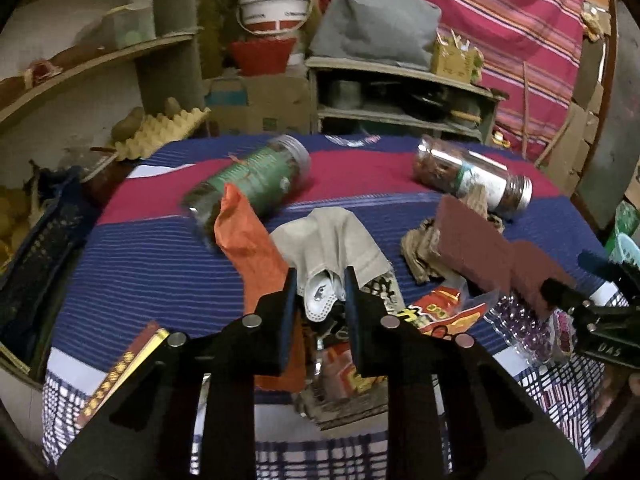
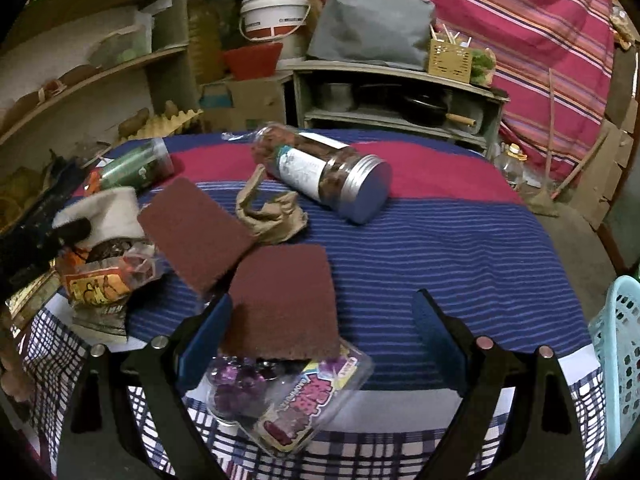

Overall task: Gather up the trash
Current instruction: 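Grasp the white cloth and orange wrapper with left tool while right tool grasps brown pad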

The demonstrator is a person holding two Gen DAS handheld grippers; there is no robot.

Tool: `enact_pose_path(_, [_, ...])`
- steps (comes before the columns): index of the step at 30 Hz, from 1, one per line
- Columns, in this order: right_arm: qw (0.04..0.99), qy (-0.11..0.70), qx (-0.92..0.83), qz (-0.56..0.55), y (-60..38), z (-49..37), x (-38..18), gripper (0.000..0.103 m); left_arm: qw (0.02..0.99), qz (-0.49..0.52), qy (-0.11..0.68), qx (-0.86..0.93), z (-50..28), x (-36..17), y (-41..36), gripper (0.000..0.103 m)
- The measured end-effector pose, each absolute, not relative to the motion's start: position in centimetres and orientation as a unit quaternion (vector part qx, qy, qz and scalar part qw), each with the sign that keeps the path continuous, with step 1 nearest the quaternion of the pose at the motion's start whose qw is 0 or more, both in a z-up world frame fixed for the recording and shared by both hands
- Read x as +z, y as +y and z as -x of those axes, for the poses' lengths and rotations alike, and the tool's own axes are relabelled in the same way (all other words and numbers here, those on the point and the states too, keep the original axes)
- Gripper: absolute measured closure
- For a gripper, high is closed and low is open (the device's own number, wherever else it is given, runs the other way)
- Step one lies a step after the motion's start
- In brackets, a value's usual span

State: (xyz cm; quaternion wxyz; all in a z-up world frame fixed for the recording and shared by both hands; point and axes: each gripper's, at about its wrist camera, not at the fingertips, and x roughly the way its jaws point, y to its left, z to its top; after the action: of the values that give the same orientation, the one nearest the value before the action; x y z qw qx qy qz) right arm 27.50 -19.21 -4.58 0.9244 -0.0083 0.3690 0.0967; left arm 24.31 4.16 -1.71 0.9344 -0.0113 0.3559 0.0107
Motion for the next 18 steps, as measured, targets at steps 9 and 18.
enact_pose_path(9, [0.925,0.362,0.111,0.004,-18.1,-27.0,-4.0,0.014,0.94,0.011,0.339,0.029,-22.2,-0.7,4.9,0.082])
enact_pose_path(18, [0.913,0.398,0.093,-0.012,-18.4,-28.3,-5.6,0.014,0.943,0.007,0.33,0.038,-20.4,-0.2,5.2,0.082])
